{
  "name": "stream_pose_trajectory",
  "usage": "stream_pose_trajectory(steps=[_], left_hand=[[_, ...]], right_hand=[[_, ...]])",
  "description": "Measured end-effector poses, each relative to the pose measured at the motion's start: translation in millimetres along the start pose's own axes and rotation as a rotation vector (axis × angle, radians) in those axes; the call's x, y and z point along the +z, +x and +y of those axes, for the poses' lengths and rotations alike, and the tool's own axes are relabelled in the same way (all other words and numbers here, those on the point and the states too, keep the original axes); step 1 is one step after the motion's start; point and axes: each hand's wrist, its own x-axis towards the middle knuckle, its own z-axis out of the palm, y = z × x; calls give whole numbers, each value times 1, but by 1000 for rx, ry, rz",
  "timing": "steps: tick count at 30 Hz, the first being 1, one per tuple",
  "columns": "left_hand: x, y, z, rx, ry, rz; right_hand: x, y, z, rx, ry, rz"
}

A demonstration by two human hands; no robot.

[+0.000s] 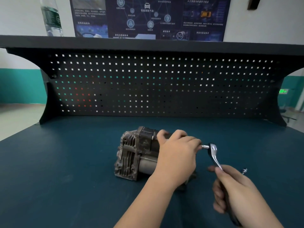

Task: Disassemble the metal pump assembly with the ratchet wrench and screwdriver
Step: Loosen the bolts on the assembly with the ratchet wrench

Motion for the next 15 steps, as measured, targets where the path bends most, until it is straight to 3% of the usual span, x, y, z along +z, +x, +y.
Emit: stream_pose_trajectory(steps=[3, 15], left_hand=[[-2, 5, -3, 132, 67, -98], [-3, 11, -6, 278, 20, -229]], right_hand=[[6, -2, -10, 43, 70, 7], [34, -22, 3, 19, 453, 173]])
